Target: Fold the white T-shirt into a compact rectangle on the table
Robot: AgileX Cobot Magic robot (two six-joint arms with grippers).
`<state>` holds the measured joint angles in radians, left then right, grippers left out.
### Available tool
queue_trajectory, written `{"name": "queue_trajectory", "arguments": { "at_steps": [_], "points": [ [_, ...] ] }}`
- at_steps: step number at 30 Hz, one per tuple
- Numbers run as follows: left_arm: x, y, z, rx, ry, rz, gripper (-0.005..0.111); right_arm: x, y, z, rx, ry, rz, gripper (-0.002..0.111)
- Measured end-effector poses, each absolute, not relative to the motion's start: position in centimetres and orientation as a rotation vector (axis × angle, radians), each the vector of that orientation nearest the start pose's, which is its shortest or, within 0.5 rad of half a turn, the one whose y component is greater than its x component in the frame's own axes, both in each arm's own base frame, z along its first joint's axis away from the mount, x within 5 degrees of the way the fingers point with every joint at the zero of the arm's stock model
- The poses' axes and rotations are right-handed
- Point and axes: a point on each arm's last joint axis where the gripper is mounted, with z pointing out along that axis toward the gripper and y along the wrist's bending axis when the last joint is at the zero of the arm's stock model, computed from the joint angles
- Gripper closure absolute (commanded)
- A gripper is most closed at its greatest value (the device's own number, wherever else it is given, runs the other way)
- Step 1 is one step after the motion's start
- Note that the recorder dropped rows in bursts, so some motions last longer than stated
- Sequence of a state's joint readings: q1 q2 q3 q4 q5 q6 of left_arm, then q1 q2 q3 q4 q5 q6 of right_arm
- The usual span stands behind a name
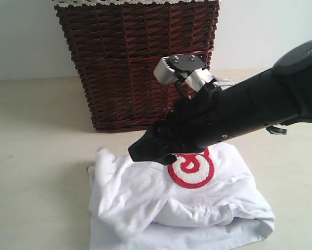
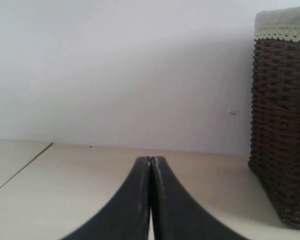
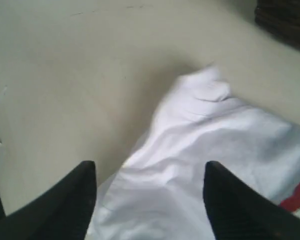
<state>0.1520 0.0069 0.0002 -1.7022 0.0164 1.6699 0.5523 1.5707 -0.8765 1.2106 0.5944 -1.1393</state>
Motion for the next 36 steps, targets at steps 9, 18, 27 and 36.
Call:
{"name": "queue_trajectory", "arguments": {
  "at_steps": [9, 18, 27, 36],
  "points": [
    [5.6, 0.7, 21.3, -0.124, 1.484, 0.085, 0.107, 24.3, 18.6, 23.9, -0.964, 2.186, 0.615, 0.089],
    [5.6, 0.7, 21.3, -0.124, 1.484, 0.085, 0.107, 24.7, 20.6, 18.1, -1.045, 2.372, 0.65, 0.108],
    [5.6, 0.7, 21.3, -0.124, 1.484, 0.085, 0.107, 24.0, 21.6, 13.7, -1.139, 2.528, 0.742, 0.108],
    [5.6, 0.7, 21.3, -0.124, 1.484, 0.085, 0.107, 19.4, 25.0, 13.5, -1.428, 2.499, 0.884, 0.108]
  ]
}}
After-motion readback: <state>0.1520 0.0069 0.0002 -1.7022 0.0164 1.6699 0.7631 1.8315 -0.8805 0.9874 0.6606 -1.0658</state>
